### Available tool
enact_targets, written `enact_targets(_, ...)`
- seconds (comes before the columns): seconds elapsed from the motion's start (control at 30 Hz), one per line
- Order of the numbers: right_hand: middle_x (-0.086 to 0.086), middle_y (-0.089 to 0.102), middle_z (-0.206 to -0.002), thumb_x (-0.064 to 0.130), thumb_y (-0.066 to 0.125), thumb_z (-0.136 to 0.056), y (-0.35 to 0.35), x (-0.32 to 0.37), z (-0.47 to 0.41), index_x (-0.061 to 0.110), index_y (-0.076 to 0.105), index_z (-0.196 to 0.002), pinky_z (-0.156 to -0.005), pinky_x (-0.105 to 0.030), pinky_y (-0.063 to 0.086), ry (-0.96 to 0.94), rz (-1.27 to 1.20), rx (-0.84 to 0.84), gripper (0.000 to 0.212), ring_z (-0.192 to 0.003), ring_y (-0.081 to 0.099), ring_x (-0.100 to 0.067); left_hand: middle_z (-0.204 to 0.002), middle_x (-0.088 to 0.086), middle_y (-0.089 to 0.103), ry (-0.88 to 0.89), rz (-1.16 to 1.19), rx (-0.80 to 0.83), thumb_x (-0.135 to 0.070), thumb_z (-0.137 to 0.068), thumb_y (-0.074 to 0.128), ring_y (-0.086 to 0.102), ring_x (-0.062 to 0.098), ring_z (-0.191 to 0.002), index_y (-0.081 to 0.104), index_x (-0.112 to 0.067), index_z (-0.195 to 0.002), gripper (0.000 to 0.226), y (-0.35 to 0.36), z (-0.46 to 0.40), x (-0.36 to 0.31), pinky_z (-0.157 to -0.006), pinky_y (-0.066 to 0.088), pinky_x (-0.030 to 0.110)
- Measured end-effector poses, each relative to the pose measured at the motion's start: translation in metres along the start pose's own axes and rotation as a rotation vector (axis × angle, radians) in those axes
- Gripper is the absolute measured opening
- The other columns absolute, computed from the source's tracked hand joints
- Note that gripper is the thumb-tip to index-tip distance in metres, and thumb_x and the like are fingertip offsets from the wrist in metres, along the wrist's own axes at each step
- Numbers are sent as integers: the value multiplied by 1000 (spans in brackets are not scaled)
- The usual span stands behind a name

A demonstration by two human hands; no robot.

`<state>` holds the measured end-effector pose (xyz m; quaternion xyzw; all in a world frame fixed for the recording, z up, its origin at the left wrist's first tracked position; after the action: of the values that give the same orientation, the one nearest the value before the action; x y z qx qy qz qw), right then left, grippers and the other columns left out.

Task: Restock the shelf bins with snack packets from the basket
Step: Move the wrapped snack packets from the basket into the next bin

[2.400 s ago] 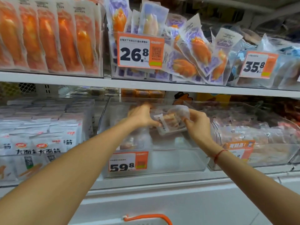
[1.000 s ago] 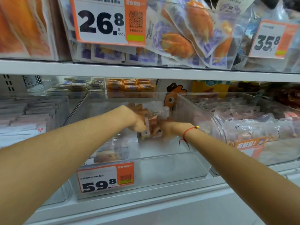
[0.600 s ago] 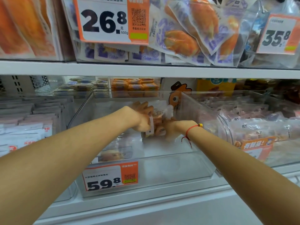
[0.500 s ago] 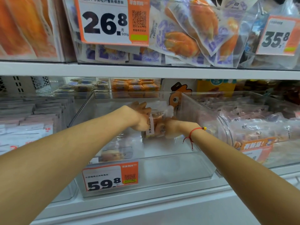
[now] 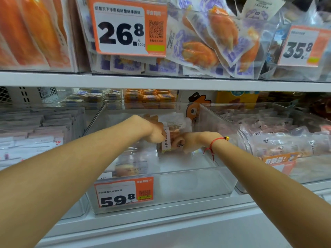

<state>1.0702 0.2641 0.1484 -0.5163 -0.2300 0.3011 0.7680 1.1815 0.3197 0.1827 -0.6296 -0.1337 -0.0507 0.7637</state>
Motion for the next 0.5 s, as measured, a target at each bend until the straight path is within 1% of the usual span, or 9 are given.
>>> enact_targets(0.07,-2,42,-145,5,46,-88,0,-2,3,26,41,-142,-107,-36,39,19,-49,-37,59,-127,44,-26,-153,4,26,44,27,17,-43,-96,24,24,30,-140,31,-35,-145,50,1,4,-1,-114,23,44)
enact_targets(0.1,-3,48,-141,8,50,-88,-1,-3,5,25,46,-139,-106,-37,41,26,-75,-83,54,-124,48,-26,-152,4,29,61,48,5,-43,-96,25,27,30,-138,34,-38,-143,48,0,8,-1,-114,25,45)
enact_targets(0.13,-4,53,-135,15,55,-88,-2,-5,9,25,50,-134,-103,-38,44,29,-99,-144,47,-118,52,-26,-149,4,35,74,83,-24,-41,-96,27,35,29,-134,40,-39,-140,45,-2,13,-1,-111,31,44)
enact_targets(0.2,-3,62,-121,29,63,-86,-8,-6,23,27,60,-122,-97,-40,48,26,-139,-302,36,-108,58,-27,-137,4,50,88,165,-131,-35,-96,35,50,27,-119,52,-35,-132,40,-8,27,-1,-99,44,38)
enact_targets(0.23,-3,64,-116,29,62,-86,-11,-5,32,29,63,-116,-94,-40,50,18,-156,-381,31,-105,60,-29,-132,4,54,89,189,-206,-32,-95,38,53,27,-113,55,-33,-129,38,-12,37,-2,-91,46,33)
enact_targets(0.3,-5,67,-111,21,57,-85,-16,-2,53,31,68,-108,-88,-42,52,7,-195,-525,27,-101,61,-31,-127,2,58,90,199,-365,-29,-94,44,55,24,-110,57,-33,-127,35,-19,62,-6,-79,43,28)
enact_targets(0.33,-5,68,-109,20,55,-85,-17,0,64,31,70,-105,-85,-42,53,8,-213,-580,27,-99,62,-32,-125,0,59,91,214,-431,-29,-94,45,54,22,-111,57,-33,-125,34,-21,74,-8,-78,41,29)
enact_targets(0.4,-2,70,-104,22,54,-86,-18,7,85,30,71,-101,-81,-40,54,-4,-266,-664,24,-95,64,-28,-121,-4,62,80,271,-543,-29,-94,46,53,19,-113,60,-35,-121,31,-23,99,-10,-82,43,32)
enact_targets(0.5,8,67,-85,19,56,-87,-14,21,113,26,71,-96,-72,-29,52,-78,-329,-725,19,-82,64,-16,-115,-10,63,37,391,-685,-31,-95,47,54,13,-108,62,-36,-116,27,-25,140,-14,-78,42,30)
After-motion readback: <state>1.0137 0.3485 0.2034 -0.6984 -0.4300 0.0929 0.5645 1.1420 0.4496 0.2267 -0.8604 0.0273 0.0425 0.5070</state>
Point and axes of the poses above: each hand's wrist, its own z-axis away from the middle knuckle, its own y-axis out of the palm, x = y × z, the point moved 5 cm from there along -z, towards the middle knuckle
